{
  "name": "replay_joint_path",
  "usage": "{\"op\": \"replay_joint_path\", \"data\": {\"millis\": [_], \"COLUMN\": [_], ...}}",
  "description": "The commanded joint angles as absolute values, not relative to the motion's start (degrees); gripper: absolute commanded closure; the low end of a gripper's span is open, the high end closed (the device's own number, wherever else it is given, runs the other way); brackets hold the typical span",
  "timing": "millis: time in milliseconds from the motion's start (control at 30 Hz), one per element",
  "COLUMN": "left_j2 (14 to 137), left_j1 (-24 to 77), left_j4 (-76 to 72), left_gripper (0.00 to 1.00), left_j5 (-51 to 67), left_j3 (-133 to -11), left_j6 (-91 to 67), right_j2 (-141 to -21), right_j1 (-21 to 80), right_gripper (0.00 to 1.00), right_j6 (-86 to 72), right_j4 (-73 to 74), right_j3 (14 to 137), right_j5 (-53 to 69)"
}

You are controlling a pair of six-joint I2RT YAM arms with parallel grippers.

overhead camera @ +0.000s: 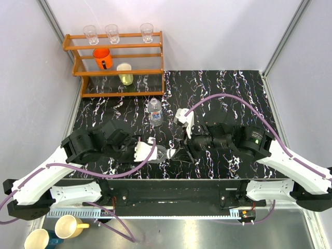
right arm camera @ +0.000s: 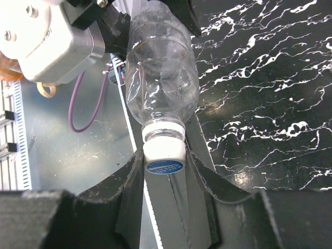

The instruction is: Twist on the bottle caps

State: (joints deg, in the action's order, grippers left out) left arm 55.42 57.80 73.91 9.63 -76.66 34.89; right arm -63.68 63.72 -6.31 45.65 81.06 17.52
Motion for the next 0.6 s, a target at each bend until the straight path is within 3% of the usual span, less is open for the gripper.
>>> {"op": "replay_joint_path", "data": {"millis": [0,567], "left_j2": [56.16,55.28], "left_j1": [57.66,57.66], "left_j4": [66.53,66.18], "left_gripper": [0.41,0.4], "left_j5": [3.96,3.61], "left_j3": [-76.12,-77.43], "left_j6": [30.59,31.29], "right_j2": [-62.4,-63.72], "right_j1": [64.16,64.16], "right_gripper": [0.78,0.78], "right_j6": [-7.56,-16.08], "right_j4": [41.13,31.57], "right_j3": [80.95,76.73], "right_j5": [17.93,23.03]}}
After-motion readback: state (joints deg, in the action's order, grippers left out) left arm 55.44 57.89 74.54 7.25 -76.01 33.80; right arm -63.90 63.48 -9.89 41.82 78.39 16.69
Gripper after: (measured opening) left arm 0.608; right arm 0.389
